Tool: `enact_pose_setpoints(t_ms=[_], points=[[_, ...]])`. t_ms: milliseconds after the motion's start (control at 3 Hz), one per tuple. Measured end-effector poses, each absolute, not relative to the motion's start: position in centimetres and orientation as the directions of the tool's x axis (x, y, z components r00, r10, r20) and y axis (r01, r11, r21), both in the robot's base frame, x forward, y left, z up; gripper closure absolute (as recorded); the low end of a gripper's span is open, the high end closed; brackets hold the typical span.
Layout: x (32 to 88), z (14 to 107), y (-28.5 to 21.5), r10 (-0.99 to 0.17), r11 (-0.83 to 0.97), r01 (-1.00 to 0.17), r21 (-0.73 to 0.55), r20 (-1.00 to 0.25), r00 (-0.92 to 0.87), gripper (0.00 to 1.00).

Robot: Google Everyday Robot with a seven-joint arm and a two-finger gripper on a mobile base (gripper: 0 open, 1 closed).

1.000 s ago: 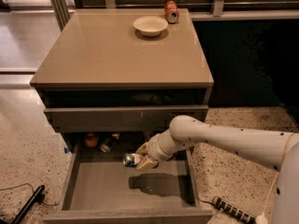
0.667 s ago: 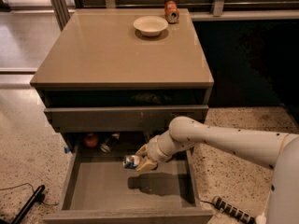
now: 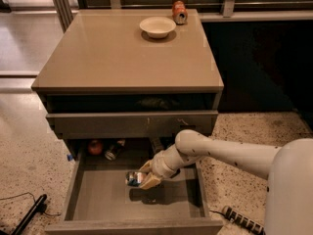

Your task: Place redbull can into middle drawer

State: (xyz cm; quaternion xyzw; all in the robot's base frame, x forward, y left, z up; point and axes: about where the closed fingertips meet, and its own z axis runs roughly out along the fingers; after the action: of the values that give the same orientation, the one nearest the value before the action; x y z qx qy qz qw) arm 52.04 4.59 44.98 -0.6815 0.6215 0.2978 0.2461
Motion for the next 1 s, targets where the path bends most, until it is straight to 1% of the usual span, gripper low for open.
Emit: enact_pose_setpoints(t_ms=[333, 1000], points=[[51.7, 44.7, 4.7, -0.708, -0.107, -0.994, 0.038, -0.705, 0.05, 1.0], [49.0, 41.4, 3.4, -0.735, -0.112, -0.988, 0.104, -0.678, 0.011, 1.0]])
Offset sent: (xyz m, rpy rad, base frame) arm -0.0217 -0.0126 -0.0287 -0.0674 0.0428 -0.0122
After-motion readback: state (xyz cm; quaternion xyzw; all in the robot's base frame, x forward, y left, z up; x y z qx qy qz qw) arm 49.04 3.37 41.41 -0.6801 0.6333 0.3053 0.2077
